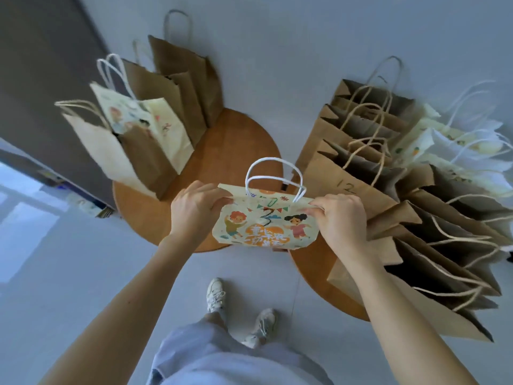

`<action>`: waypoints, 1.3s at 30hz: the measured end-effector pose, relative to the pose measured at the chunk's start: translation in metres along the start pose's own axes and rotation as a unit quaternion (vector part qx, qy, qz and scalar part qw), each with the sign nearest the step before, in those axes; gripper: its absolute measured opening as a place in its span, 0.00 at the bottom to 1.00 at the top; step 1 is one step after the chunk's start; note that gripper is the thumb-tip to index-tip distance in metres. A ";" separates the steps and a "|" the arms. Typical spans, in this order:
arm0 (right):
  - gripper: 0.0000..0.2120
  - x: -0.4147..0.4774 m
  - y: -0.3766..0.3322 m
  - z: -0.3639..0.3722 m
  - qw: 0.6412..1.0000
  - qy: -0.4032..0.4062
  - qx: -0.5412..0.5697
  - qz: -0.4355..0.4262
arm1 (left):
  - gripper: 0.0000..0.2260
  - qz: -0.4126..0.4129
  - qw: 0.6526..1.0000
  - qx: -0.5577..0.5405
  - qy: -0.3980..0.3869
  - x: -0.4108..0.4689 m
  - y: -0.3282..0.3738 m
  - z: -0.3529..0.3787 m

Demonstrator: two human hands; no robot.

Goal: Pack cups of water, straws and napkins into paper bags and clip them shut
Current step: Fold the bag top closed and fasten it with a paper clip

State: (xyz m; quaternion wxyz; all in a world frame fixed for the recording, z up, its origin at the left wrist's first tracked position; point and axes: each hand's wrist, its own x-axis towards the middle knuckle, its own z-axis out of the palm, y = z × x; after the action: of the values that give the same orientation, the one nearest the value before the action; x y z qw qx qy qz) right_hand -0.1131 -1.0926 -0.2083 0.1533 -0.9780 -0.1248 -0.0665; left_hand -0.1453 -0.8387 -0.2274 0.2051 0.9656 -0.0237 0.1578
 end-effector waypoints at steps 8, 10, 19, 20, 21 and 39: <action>0.05 0.016 -0.098 0.036 0.997 -0.031 0.003 -0.063 | 0.03 -0.061 0.998 -0.003 -0.006 -0.031 -0.087 -0.058; 0.03 0.015 -0.123 0.050 0.997 -0.033 -0.004 -0.067 | 0.05 -0.058 0.998 -0.004 -0.010 -0.039 -0.113 -0.069; 0.04 0.032 -0.176 0.087 1.000 -0.011 0.006 -0.021 | 0.05 0.009 1.000 -0.001 0.005 -0.014 -0.185 -0.081; 0.04 0.037 -0.176 0.087 1.000 -0.007 0.003 -0.013 | 0.04 0.028 1.000 0.002 0.005 -0.005 -0.186 -0.080; 0.04 0.042 -0.174 0.086 1.000 -0.005 -0.002 -0.003 | 0.03 0.043 0.999 0.004 0.002 0.004 -0.187 -0.076; 0.11 0.215 -0.058 0.086 0.988 -0.045 0.007 0.145 | 0.04 0.130 0.989 0.033 -0.056 0.243 -0.145 0.032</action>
State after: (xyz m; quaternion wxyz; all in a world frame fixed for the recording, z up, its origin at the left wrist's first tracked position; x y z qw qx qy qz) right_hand 0.0860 -0.9635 -0.2372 0.1621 -0.9867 0.0112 0.0018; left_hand 0.1104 -0.7141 -0.2351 0.1494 0.9678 -0.1553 0.1297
